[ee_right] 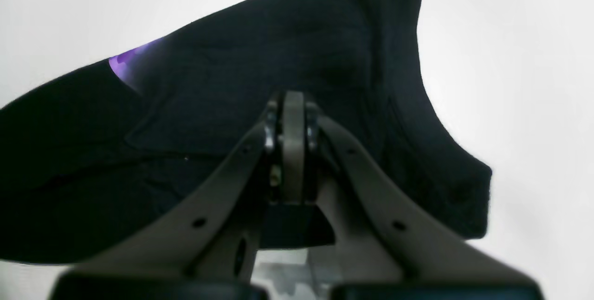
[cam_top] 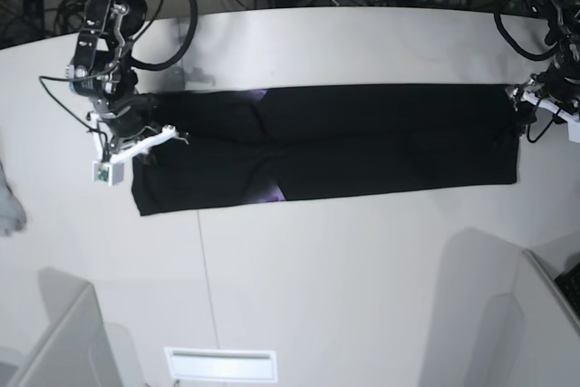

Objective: Fold the T-shirt properly
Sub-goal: 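Release the folded hem and reposition both grippers at the strip's ends, then grasp the strip's end with the left gripper and lift it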

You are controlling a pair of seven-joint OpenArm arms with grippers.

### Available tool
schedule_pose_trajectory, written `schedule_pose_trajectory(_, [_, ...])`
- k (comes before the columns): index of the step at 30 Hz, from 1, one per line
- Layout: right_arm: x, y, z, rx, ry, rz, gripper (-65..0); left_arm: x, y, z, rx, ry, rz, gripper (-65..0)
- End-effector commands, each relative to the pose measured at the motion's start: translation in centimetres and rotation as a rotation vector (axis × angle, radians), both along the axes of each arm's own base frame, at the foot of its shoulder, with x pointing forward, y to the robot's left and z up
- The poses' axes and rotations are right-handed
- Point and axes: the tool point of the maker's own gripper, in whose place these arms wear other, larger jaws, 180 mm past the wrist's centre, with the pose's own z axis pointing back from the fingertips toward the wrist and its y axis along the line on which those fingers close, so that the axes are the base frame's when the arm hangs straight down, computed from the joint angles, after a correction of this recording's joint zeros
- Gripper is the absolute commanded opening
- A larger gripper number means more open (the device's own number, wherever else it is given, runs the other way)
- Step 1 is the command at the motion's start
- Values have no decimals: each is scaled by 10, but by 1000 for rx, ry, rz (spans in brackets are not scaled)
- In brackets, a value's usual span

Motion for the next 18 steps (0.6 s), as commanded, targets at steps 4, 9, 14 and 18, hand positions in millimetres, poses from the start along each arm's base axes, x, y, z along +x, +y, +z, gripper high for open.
schedule_pose_trajectory(4, [2, -1, 8, -1, -32, 0, -650, 12, -4, -9, -21, 20, -54, 0])
schedule_pose_trajectory(9, [1, 11, 11, 100, -46, 8, -650, 19, -4, -19, -62, 24, -32, 0])
schedule_pose_trajectory(14, [0, 15, 11, 115, -44, 16, -650, 24, -3, -29, -103, 30, -9, 0])
schedule_pose_trajectory(18, [-4, 15, 7, 115, -34, 14, -650, 19, -4, -35, -113, 48, -7, 0])
